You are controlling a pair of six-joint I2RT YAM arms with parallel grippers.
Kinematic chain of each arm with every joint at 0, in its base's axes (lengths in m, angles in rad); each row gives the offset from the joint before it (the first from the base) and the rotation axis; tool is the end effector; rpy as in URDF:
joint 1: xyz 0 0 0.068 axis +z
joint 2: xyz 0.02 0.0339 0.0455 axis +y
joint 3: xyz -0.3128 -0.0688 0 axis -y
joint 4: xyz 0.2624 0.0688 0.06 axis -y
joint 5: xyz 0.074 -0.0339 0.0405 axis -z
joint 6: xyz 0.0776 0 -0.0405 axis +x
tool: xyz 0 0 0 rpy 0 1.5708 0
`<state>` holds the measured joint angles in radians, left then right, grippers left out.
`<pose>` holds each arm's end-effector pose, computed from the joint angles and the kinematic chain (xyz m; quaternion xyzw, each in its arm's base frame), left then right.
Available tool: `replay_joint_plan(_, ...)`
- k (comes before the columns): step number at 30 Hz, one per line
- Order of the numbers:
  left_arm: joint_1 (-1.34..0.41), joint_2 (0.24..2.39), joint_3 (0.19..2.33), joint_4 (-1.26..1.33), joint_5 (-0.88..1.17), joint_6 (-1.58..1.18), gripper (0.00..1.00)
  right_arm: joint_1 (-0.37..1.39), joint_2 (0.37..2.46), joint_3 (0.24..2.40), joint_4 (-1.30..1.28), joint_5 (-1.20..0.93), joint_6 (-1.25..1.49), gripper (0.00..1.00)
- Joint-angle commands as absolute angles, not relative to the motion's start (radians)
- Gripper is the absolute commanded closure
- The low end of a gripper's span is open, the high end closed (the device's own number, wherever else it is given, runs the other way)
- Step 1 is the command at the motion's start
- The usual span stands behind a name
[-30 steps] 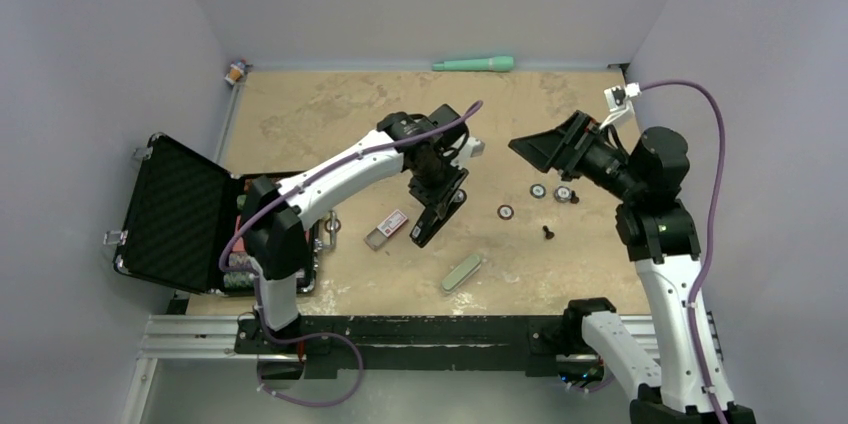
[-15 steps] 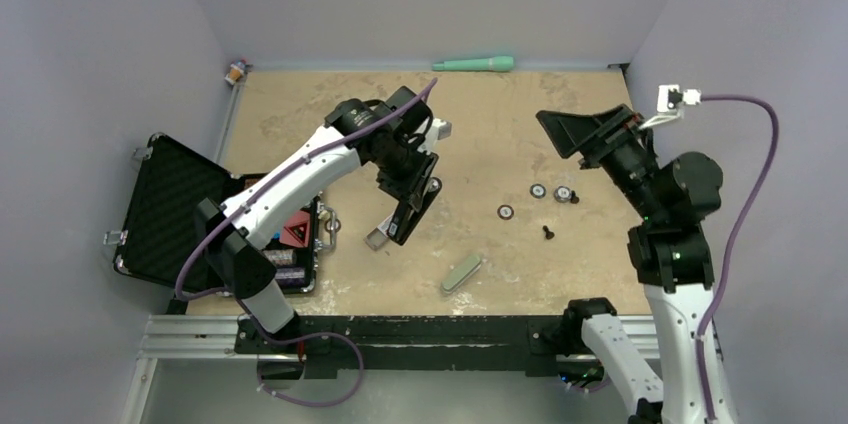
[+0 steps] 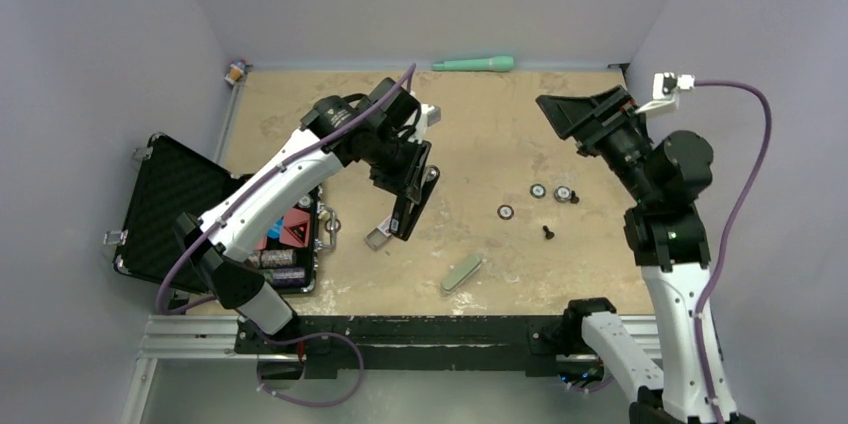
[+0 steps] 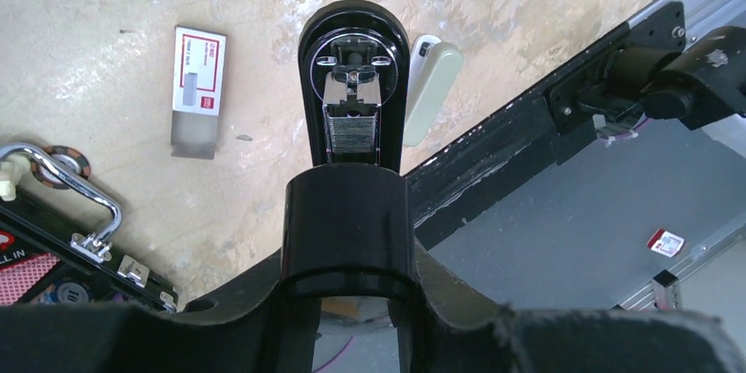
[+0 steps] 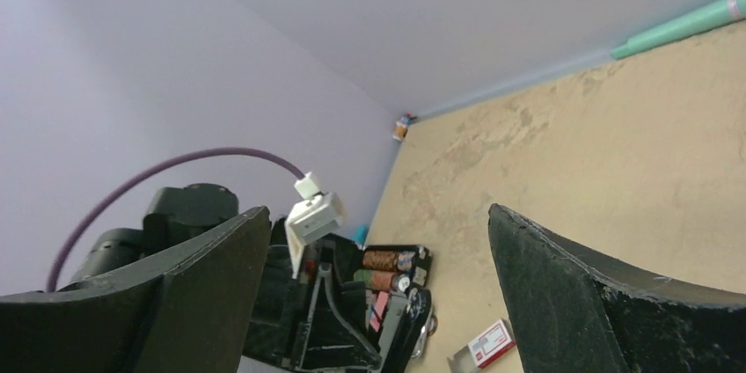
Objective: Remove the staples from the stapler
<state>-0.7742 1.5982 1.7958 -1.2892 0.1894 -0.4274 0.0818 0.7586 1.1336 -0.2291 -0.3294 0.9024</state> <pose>0.2353 -0.2505 0.4032 0.1890 0.9487 -0.2093 0.1429 0.1584 0.0382 0.5021 0.1434 0.6408 0.4472 0.6073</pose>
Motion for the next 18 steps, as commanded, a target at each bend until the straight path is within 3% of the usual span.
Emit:
replay_joint_plan(1, -0.749, 1.608, 1.913, -1.282, 0.214, -0.438, 1.0, 0.077, 0.86, 1.144, -0.119, -0.518, 0.844, 0.01)
replay_joint_plan(4, -0.71, 1.644, 1.992, -1.316, 0.263, -0.411, 1.0, 0.077, 0.974, 1.15, -0.044, -0.641, 0.824, 0.01)
replay_joint_plan(9, -0.628, 1.671, 2.096, -1.365, 0.251, -0.38, 1.0, 0.076, 1.065, 1.031, 0.293, -0.731, 0.971, 0.01)
replay_joint_plan(12, -0.56, 1.706, 2.169, -1.378, 0.382, -0.411, 1.0, 0.077, 1.113, 1.022, 0.395, -0.811, 1.014, 0.02)
replay_joint_plan(18, -0.511, 1.713, 2.17, -1.157, 0.654, -0.482, 1.0, 0.078, 1.162, 0.983, 0.559, -0.933, 1.041, 0.01)
